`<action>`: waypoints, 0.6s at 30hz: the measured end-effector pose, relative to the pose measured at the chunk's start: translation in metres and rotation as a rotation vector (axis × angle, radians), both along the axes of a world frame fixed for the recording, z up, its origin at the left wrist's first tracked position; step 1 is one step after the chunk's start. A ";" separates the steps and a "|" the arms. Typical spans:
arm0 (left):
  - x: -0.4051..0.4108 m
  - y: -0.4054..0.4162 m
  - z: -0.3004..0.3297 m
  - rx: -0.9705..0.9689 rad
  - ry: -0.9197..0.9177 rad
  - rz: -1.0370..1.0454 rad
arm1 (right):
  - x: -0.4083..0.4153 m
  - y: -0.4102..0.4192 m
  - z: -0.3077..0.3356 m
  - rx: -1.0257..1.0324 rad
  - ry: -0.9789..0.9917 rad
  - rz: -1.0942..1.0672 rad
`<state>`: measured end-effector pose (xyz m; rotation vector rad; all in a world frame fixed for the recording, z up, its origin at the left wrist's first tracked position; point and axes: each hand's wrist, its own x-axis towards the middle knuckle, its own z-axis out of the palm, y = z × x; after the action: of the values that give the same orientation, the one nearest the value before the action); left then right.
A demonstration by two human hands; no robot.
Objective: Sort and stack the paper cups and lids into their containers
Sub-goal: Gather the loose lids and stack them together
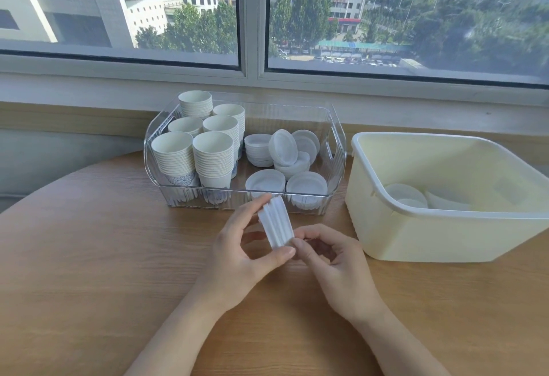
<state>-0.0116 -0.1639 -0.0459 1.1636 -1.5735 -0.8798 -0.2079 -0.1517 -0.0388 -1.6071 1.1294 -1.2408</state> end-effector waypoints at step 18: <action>-0.003 0.006 0.008 0.105 0.117 -0.208 | -0.003 0.001 0.013 0.165 -0.106 0.273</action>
<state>-0.0150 -0.1579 -0.0374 1.0128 -1.5870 -1.1583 -0.2110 -0.1510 -0.0258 -1.4966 0.8878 -1.0146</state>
